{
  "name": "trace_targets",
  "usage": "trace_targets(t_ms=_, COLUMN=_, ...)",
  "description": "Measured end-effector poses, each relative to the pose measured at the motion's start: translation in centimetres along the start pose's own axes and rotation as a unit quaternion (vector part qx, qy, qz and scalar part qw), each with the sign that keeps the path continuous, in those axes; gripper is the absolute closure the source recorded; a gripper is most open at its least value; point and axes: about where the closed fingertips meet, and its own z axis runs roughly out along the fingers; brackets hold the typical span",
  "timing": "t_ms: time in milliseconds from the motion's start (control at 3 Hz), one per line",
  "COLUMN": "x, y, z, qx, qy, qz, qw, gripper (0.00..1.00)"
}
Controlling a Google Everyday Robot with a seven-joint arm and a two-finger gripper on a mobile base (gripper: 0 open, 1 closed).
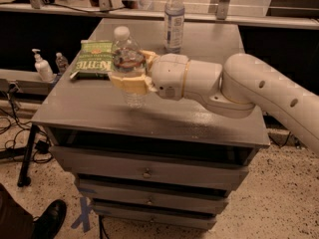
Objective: Move water bottle near blue plastic bottle
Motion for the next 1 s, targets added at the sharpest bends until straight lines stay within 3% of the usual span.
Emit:
trace_targets(t_ms=333, x=-1.9, y=-3.1, z=-6.5, qx=0.072, qy=-0.009, qz=0.010, qw=0.9973, gripper=1.00)
trace_targets(t_ms=667, x=-1.9, y=-3.6, z=-8.4, qx=0.090, qy=-0.007, qz=0.011, qw=0.9958, gripper=1.00)
trace_targets(t_ms=1000, x=-1.9, y=-3.7, z=-8.4, qx=0.091, qy=-0.006, qz=0.010, qw=0.9958, gripper=1.00)
